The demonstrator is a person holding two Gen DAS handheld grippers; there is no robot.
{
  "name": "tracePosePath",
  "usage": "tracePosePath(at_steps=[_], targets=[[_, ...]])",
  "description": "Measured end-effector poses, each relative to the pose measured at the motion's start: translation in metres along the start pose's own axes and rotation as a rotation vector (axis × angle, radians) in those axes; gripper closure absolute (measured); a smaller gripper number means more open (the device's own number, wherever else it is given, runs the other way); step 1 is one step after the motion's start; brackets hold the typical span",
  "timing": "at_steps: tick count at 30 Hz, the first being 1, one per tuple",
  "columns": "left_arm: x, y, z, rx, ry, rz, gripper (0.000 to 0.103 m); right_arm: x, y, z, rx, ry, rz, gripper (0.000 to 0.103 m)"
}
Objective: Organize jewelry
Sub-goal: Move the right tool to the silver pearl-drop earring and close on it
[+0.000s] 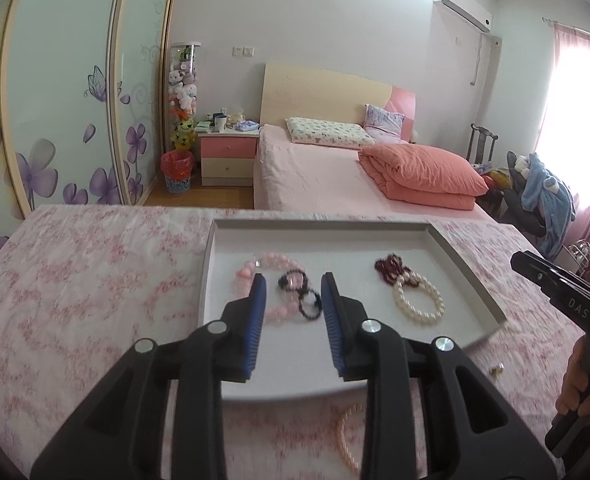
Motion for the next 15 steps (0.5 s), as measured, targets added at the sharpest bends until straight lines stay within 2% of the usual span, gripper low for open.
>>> tracePosePath(at_steps=[8,15], targets=[[0.005,-0.019,-0.040,-0.070,0.000,-0.033,0.068,0.019,-0.003,-0.050,-0.135,-0.013,-0.022,0.076],[0.008,-0.016,-0.072,-0.151,-0.015,-0.061,0.066,0.022,0.003,-0.087,-0.235,-0.015,-0.033,0.076]])
Point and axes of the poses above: each gripper's, at about its wrist camera, not at the fingertips, and y roughly the way its jaws point, x to its right, z to its top, the point moved 7 cm from there along y, roughly the way its jaws point, and after that the axes turned 8 degrees about -z, right-handed, at the moved point
